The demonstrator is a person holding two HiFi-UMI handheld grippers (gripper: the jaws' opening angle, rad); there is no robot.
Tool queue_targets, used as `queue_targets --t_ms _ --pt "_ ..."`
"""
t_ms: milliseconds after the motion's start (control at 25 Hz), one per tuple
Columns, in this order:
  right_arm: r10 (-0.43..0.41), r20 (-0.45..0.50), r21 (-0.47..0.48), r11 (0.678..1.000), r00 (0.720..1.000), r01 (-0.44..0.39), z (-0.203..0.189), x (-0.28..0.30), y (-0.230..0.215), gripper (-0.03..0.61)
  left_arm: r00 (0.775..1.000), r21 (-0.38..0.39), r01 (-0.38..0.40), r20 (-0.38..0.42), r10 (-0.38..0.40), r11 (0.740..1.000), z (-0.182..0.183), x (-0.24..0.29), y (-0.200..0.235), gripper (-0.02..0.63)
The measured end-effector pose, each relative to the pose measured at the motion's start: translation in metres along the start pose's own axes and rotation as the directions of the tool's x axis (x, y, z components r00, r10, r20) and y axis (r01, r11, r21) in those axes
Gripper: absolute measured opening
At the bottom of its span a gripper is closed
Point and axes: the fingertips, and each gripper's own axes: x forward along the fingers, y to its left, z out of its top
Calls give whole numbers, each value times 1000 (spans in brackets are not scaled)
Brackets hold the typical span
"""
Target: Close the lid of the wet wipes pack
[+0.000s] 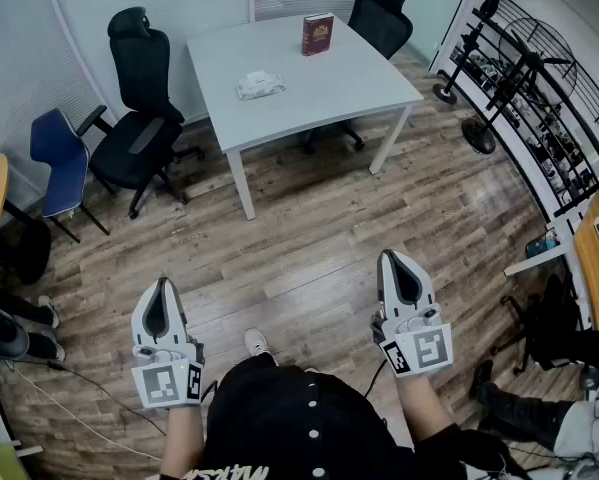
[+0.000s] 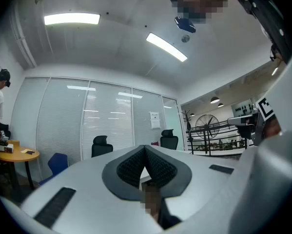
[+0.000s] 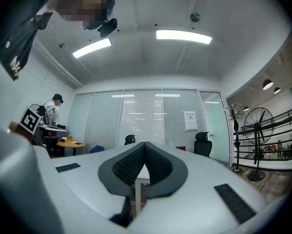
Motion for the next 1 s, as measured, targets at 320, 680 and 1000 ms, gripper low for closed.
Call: queue_targets --t_ms 320,680,1000 --pt "2 -12 4 1000 1000 -2 -3 1 5 28 1000 13 13 4 -13 1000 1 0 -1 12" --pt "5 20 59 998 1000 -6 -5 -3 2 28 1000 15 24 0 -24 1000 0 2 -7 11" --pt "-20 20 31 999 1000 19 -2 9 1 265 999 16 43 -2 -43 999 -3 17 -7 12"
